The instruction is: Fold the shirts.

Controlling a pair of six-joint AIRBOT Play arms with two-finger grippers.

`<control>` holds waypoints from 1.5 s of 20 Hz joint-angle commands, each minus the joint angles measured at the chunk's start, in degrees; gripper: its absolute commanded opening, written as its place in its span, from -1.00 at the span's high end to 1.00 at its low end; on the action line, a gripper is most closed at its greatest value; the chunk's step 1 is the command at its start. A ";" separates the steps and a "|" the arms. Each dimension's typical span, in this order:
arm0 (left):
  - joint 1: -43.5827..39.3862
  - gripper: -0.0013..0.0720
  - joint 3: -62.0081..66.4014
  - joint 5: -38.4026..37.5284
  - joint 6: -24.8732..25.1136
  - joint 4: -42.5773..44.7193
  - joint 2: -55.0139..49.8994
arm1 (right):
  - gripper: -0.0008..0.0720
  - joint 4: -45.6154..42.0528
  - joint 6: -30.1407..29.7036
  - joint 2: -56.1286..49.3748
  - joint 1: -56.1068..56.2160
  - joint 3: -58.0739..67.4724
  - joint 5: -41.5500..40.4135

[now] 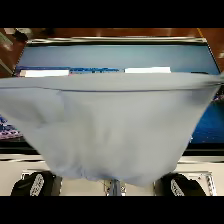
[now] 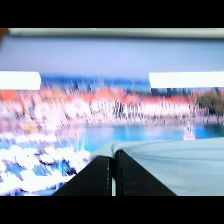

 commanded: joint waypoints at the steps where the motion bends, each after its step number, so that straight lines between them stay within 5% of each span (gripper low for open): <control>1: 0.04 0.87 -11.85 -0.76 -0.15 0.90 -6.91 | 0.83 1.86 0.74 -10.47 0.00 -8.70 -3.39; 6: -2.36 0.87 -17.31 13.38 2.64 -6.51 -24.74 | 0.83 13.18 0.57 -29.83 0.00 -15.19 -36.63; 10: -6.58 0.87 -17.31 27.10 6.34 -18.12 -35.91 | 0.83 23.91 0.74 -38.64 0.02 -15.19 -50.66; 15: -13.84 0.86 -17.33 27.56 4.50 -18.47 -48.43 | 0.82 26.05 0.76 -44.98 0.00 -15.19 -44.30; 16: -14.78 0.73 -17.31 26.75 2.84 -18.47 -49.96 | 0.72 26.29 0.74 -45.09 0.00 -15.19 -43.65; 17: -15.26 0.30 -17.31 25.68 1.62 -18.47 -50.86 | 0.24 26.73 0.74 -44.78 0.00 -15.19 -43.76; 18: -15.17 -0.41 -17.31 23.98 0.17 -18.40 -50.99 | -0.47 27.04 0.61 -43.98 -0.37 -14.93 -43.15; 19: -14.19 -0.71 -17.25 21.14 -0.11 -18.40 -50.66 | -0.66 26.86 -0.98 -42.62 -1.07 -14.40 -41.24; 21: -9.99 -0.71 -16.55 11.91 -0.17 -17.49 -49.66 | -0.66 22.56 -6.67 -38.64 -3.80 -13.20 -34.16; 24: -1.60 -0.67 -18.27 -0.92 2.56 -15.32 -45.70 | -0.61 3.65 -7.76 -32.15 -9.55 -12.83 -16.35; 25: 1.01 -0.67 -20.96 -1.90 3.13 -13.86 -43.10 | -0.23 -2.91 -8.09 -31.06 -11.69 -13.00 -9.25; 26: 3.23 -0.67 -24.98 -1.25 3.10 -12.35 -40.15 | -0.23 -6.05 -8.48 -30.49 -13.94 -13.81 -4.70; 28: 6.08 -0.70 -35.08 0.28 4.24 -11.50 -35.58 | -0.29 0.26 -10.10 -29.55 -19.41 -17.77 -1.20; 30: 6.45 -0.74 -44.57 1.44 7.45 -11.56 -33.92 | -0.85 15.04 -11.43 -29.20 -23.91 -23.78 -1.73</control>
